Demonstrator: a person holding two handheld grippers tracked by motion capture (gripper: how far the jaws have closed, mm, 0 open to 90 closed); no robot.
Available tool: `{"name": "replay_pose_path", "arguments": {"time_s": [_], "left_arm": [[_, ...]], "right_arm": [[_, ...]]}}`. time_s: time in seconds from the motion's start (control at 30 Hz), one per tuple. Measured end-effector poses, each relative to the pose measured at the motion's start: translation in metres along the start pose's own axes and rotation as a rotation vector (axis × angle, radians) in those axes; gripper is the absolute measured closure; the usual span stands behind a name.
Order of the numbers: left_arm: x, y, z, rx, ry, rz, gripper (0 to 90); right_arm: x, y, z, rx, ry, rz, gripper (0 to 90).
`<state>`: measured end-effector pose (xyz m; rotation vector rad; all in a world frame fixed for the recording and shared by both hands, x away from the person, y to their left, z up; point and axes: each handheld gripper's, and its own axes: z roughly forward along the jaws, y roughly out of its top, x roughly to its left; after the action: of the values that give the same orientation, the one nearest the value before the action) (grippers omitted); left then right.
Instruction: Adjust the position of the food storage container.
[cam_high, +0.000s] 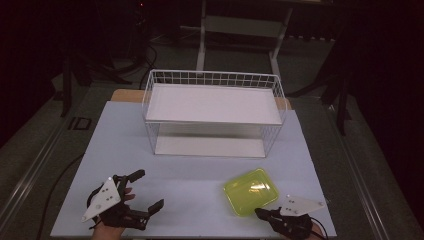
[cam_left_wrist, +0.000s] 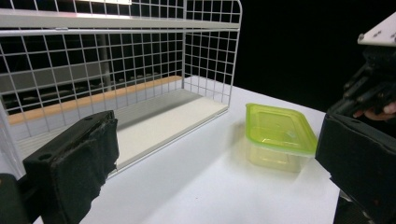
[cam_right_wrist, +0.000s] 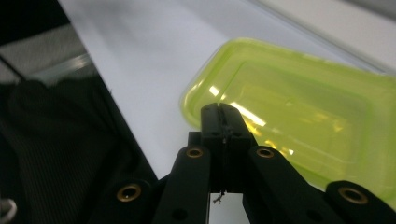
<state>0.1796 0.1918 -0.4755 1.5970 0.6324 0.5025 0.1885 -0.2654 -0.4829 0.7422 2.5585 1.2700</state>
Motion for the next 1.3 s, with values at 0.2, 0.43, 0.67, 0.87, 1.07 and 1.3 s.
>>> {"name": "replay_pose_path", "arguments": {"time_s": [0.2, 0.43, 0.67, 0.87, 1.07, 1.3], "left_arm": [[0.001, 0.000, 0.000, -0.004, 0.001, -0.002, 0.3], [0.001, -0.001, 0.000, -0.003, 0.002, -0.004, 0.3], [0.001, -0.001, 0.000, -0.006, -0.004, -0.006, 0.3], [0.001, -0.001, 0.000, -0.004, -0.008, -0.008, 0.3], [0.002, -0.003, 0.001, 0.000, -0.012, -0.010, 0.2], [0.002, -0.003, 0.003, 0.003, -0.008, -0.010, 0.3]], "right_arm": [[0.000, -0.005, 0.019, 0.057, 0.049, -0.048, 90.0], [-0.007, -0.001, 0.034, 0.085, 0.040, -0.061, 90.0], [-0.013, 0.009, 0.048, 0.092, 0.035, -0.066, 90.0], [-0.020, 0.018, 0.056, 0.090, 0.023, -0.063, 90.0], [-0.026, 0.025, 0.033, 0.025, -0.030, -0.047, 90.0], [-0.064, 0.006, -0.005, 0.029, -0.217, 0.049, 90.0]]}}
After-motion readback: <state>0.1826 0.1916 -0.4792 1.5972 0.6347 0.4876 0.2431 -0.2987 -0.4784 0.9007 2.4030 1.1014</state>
